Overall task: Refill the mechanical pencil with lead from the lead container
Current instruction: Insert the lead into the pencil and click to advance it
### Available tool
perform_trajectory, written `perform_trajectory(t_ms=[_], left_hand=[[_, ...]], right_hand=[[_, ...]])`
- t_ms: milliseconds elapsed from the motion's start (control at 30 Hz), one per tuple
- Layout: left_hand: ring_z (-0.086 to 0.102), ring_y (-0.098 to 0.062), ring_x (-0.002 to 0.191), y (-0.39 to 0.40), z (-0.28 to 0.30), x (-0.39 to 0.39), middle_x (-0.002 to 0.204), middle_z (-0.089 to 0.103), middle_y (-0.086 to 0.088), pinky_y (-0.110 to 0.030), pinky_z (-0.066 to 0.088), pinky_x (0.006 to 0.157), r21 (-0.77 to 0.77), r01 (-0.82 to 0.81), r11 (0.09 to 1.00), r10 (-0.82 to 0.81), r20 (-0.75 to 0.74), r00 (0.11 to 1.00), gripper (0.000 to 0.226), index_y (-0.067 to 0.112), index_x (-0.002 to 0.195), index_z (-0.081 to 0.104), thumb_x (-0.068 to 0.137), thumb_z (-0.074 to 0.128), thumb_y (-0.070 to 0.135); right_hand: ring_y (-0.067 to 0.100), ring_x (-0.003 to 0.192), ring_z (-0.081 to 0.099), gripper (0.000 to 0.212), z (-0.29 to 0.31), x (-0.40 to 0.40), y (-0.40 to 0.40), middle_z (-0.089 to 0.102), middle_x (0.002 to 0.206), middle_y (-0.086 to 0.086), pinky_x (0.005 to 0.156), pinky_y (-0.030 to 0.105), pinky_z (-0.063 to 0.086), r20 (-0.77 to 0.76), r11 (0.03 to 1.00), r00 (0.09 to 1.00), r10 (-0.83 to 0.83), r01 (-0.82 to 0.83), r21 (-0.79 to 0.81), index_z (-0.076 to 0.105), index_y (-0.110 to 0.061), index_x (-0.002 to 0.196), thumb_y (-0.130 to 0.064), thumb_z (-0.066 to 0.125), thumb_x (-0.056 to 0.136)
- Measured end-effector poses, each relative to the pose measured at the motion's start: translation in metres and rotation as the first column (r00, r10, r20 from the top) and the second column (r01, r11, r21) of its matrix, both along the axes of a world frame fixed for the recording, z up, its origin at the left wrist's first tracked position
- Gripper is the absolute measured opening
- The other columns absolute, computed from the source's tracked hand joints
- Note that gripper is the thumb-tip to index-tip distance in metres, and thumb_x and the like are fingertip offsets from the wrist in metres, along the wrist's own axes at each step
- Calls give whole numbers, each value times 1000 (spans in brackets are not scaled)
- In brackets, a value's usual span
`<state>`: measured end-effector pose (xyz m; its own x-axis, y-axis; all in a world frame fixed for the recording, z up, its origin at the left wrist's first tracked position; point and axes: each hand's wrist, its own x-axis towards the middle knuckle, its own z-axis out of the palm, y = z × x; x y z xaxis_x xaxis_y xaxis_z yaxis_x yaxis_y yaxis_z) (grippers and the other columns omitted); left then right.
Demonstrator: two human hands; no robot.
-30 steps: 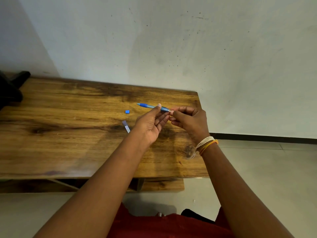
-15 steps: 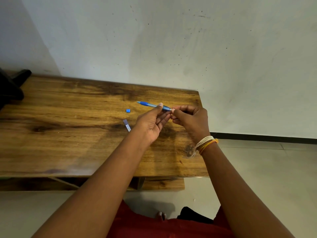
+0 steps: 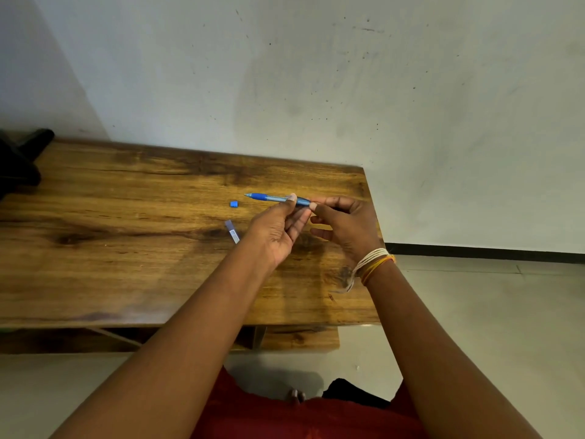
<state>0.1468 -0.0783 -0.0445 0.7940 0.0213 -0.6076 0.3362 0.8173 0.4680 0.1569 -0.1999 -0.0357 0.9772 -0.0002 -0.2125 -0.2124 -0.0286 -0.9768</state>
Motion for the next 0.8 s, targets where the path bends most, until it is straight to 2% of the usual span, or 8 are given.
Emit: perform_trajectory(t_ms=[167, 267, 367, 467, 600, 667, 733, 800], left_hand=[[72, -15, 61, -5, -2, 0, 70, 73, -16, -22, 58, 52, 5, 12, 1000, -12, -2, 1000, 11, -2, 93, 61, 86, 64, 6], [74, -19, 68, -7, -3, 0, 88, 72, -20, -25, 59, 56, 7, 37, 999, -37, 5, 999, 17, -3, 101, 61, 87, 63, 6], [74, -20, 72, -7, -5, 0, 95, 71, -21, -25, 59, 57, 33, 57, 998, -57, 16, 998, 19, -2, 103, 60, 88, 62, 7], [74, -21, 73, -10, -7, 1, 91, 71, -20, -26, 60, 58, 70, 79, 994, -80, 16, 997, 8, 1, 95, 60, 89, 60, 7], [71, -23, 75, -15, -10, 1, 87, 70, -19, -26, 60, 59, 79, 91, 993, -90, -13, 996, 4, 3, 88, 59, 90, 59, 7], [70, -23, 77, -17, -11, 1, 87, 69, -19, -26, 60, 60, 75, 90, 993, -89, -20, 996, 5, 3, 87, 59, 90, 59, 7], [70, -23, 79, -19, -11, 2, 87, 69, -18, -25, 60, 61, 75, 91, 993, -89, -23, 996, 5, 3, 88, 59, 91, 58, 7], [70, -22, 80, -19, -11, 2, 87, 69, -18, -25, 60, 61, 76, 90, 993, -88, -28, 996, 5, 3, 89, 59, 91, 58, 7]], right_hand=[[14, 67, 70, 14, 3, 2, -14, 74, 77, 5, 63, 29, 60, -98, 995, 993, 72, -64, 79, 74, -5, 94, -8, 73, 80], [16, 68, 70, 13, 6, 7, -32, 73, 79, 7, 63, 28, 60, -127, 997, 992, 28, -18, 77, 72, -4, 94, -6, 72, 81], [20, 69, 68, 4, 0, 13, -52, 70, 83, 10, 63, 31, 60, -96, 974, 979, -180, 163, -158, 70, -8, 85, -5, 70, 83], [20, 63, 67, 7, -13, 15, -65, 70, 79, 8, 61, 30, 59, -22, 826, 962, -271, 221, -518, 73, -9, 86, -13, 68, 85], [28, 86, 70, 12, -26, 16, -70, 73, 88, 13, 84, 44, 58, -45, 777, 974, -223, 150, -612, 74, -9, 91, -13, 64, 87], [24, 87, 68, 10, -29, 16, -68, 73, 89, 9, 87, 40, 56, -37, 767, 984, -173, 111, -632, 74, -11, 90, -16, 67, 85], [15, 81, 63, 13, -31, 15, -64, 70, 87, 2, 83, 29, 51, -15, 742, 995, -100, 64, -667, 75, -13, 91, -22, 73, 81], [12, 79, 60, 18, -32, 14, -59, 66, 83, -3, 78, 26, 47, 0, 713, 999, -52, 37, -700, 75, -14, 92, -26, 76, 78]])
